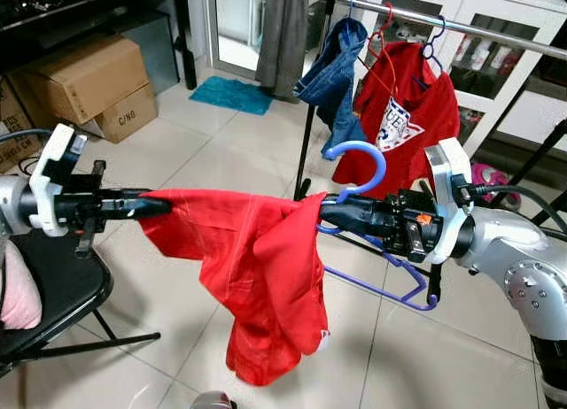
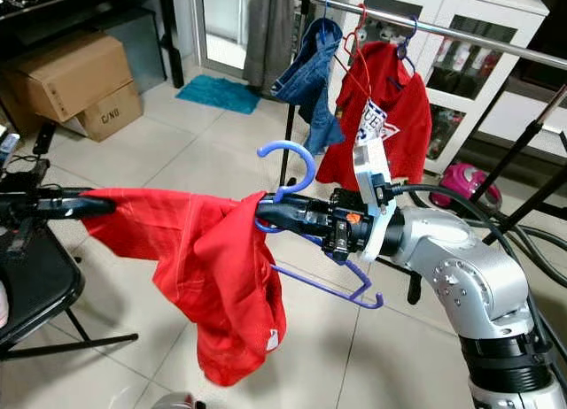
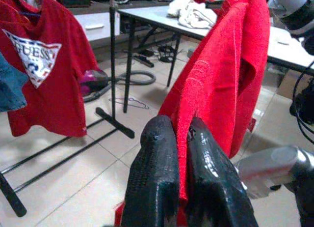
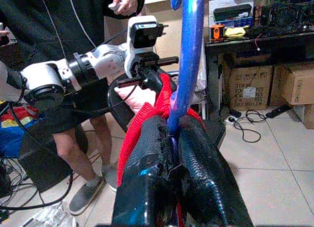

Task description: Hang hanger

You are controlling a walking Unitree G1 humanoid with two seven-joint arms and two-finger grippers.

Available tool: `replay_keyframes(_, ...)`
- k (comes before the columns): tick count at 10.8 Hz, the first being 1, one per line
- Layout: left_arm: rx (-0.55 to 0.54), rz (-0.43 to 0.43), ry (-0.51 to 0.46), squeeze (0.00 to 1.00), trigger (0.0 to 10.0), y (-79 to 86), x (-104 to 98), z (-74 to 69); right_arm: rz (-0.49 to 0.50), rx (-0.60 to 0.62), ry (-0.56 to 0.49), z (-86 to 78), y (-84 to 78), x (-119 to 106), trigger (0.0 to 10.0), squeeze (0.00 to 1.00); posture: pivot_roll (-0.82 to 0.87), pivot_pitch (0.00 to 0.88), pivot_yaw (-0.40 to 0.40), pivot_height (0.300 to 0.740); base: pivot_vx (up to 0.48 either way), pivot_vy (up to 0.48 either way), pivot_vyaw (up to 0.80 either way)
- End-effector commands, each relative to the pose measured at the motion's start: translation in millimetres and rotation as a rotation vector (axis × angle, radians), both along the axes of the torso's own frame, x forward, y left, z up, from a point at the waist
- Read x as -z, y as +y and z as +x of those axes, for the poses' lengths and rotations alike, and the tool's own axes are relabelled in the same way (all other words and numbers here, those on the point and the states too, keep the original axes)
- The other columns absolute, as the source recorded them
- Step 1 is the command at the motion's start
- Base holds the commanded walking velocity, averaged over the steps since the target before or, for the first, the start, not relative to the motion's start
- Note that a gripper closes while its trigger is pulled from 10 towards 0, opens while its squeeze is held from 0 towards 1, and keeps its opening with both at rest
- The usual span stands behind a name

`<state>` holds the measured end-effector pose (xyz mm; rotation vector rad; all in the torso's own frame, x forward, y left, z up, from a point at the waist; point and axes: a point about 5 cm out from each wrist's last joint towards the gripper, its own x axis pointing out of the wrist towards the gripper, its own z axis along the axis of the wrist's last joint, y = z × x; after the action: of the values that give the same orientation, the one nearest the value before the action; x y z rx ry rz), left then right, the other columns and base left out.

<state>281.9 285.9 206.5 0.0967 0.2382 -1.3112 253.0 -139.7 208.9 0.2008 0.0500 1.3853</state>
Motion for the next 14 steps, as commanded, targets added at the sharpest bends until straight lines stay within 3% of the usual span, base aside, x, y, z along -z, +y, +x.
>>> replay_keyframes(1, -0.073, 0.043, 0.011, 0.0, 0.0, 16.2, -4, -4.9, 0.011, 0.029, -0.063, 2.0, -11.1, -13, 10.0, 0.0, 0.07, 0.0, -0.058, 0.74, 0.0, 0.0, 0.0)
replay_keyframes(2, -0.051, 0.048, -0.004, 0.0, 0.0, 6.8, -2, -2.3, 0.011, 0.027, -0.066, 2.8, -9.7, -14, 10.0, 0.0, 0.07, 0.0, -0.057, 0.74, 0.0, 0.0, 0.0)
replay_keyframes(3, -0.058, 0.061, -0.046, 0.0, 10.0, -1.4, -1, 2.9, 0.012, 0.026, -0.068, 3.3, -8.8, -15, 10.0, 0.0, 0.07, 0.0, -0.053, 0.74, 0.0, 0.0, 0.0)
replay_keyframes(4, -0.065, 0.055, -0.061, 0.0, 10.0, -7.6, 0, 6.8, 0.012, 0.027, -0.069, 3.7, -8.0, -15, 10.0, 0.0, 0.07, 0.0, -0.052, 0.74, 0.0, 0.0, 0.0)
replay_keyframes(5, -0.059, 0.024, -0.046, 1.0, 10.0, -14.5, 0, 9.0, 0.01, 0.028, -0.07, 3.4, -7.6, -15, 10.0, 0.0, 0.07, 0.0, -0.047, 0.74, 0.0, 0.0, 0.0)
replay_keyframes(7, -0.068, 0.031, -0.063, 1.0, 10.0, -16.5, -2, 11.5, 0.007, 0.034, -0.07, 3.2, -7.7, -14, 10.0, 0.0, 0.06, 0.0, -0.041, 0.74, 0.0, 0.0, 0.0)
replay_keyframes(8, -0.072, 0.057, -0.068, 0.11, 10.0, -13.9, -4, 9.9, 0.007, 0.036, -0.069, 2.5, -7.6, -14, 10.0, 0.0, 0.06, 0.0, -0.039, 0.74, 0.0, 0.0, 0.0)
replay_keyframes(9, -0.074, 0.065, -0.059, 0.0, 10.0, -12.7, -4, 8.4, 0.007, 0.037, -0.067, 2.2, -7.6, -13, 10.0, 0.0, 0.06, 0.0, -0.038, 0.74, 0.0, 0.0, 0.0)
replay_keyframes(12, -0.071, 0.073, -0.079, 0.0, 10.0, -11.1, -11, 1.3, -0.022, 0.05, -0.053, 4.6, -7.7, -7, 10.0, 0.0, 0.08, 0.0, -0.049, 0.74, 0.0, 0.0, 0.0)
replay_keyframes(13, -0.079, 0.055, -0.067, 1.0, 10.0, -14.6, -11, 2.5, -0.025, 0.056, -0.05, 6.5, -6.9, -7, 10.0, 0.0, 0.08, 0.0, -0.048, 0.74, 0.0, 0.0, 0.0)
replay_keyframes(14, -0.083, 0.078, -0.086, 1.0, 10.0, -15.6, -11, 2.0, -0.022, 0.053, -0.049, 6.3, -6.4, -7, 10.0, 0.0, 0.08, 0.0, -0.046, 0.74, 0.0, 0.0, 0.0)
